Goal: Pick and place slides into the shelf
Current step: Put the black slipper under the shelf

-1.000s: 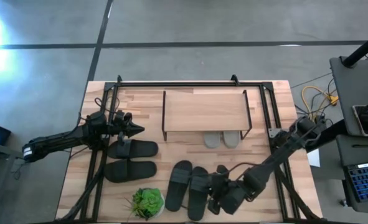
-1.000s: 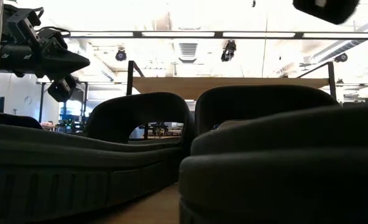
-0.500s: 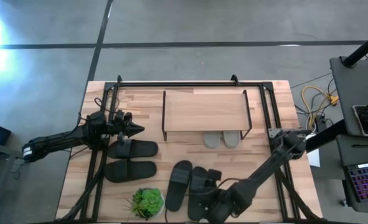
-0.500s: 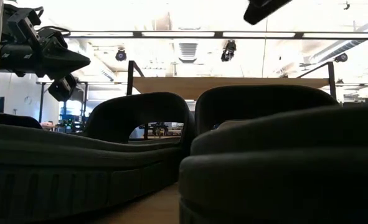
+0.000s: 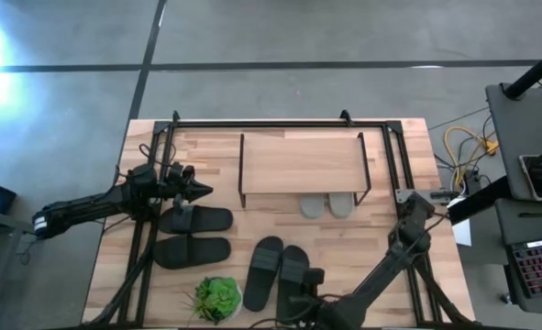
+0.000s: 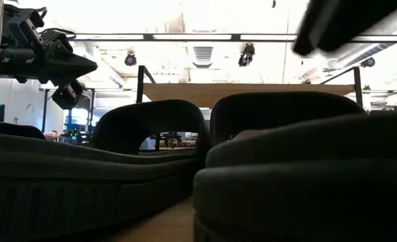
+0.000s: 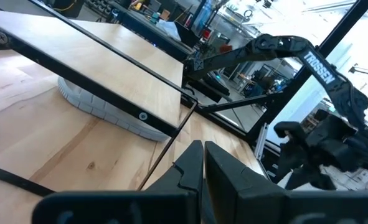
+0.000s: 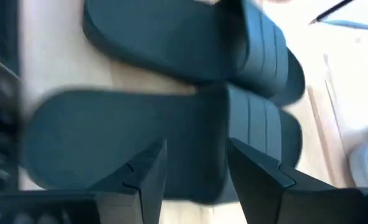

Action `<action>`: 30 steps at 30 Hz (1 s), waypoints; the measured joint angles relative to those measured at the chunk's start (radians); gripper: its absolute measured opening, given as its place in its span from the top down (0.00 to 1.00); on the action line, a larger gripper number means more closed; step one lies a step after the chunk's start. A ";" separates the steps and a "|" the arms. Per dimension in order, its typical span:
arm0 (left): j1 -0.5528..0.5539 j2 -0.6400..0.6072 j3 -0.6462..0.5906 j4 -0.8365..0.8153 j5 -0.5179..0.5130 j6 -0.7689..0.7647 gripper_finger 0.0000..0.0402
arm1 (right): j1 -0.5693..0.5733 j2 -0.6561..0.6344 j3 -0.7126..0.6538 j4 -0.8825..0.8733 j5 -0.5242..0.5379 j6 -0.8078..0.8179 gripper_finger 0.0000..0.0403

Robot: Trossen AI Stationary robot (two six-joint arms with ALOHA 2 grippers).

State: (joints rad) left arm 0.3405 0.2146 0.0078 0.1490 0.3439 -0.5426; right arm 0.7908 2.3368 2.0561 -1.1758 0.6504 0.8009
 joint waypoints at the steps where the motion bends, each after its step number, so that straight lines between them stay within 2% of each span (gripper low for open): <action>1: 0.000 0.001 0.000 0.000 0.000 0.000 1.00 | 0.000 0.013 0.015 -0.030 0.001 0.012 0.59; 5: 0.000 0.001 0.000 0.000 0.000 0.000 1.00 | -0.002 0.054 0.066 -0.149 0.023 0.078 0.55; 10: 0.000 0.000 0.000 0.000 0.000 0.000 1.00 | -0.010 0.058 0.067 -0.171 0.054 0.144 0.53; 26: 0.000 0.000 0.000 0.000 0.000 0.000 1.00 | -0.032 0.056 -0.020 -0.169 0.032 0.110 0.52; 30: 0.000 0.001 0.000 0.000 0.000 0.000 1.00 | -0.054 0.056 -0.054 -0.171 0.066 0.107 0.55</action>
State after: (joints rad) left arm 0.3401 0.2153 0.0082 0.1486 0.3439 -0.5426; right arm 0.7371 2.3932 2.0025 -1.3472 0.7167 0.9077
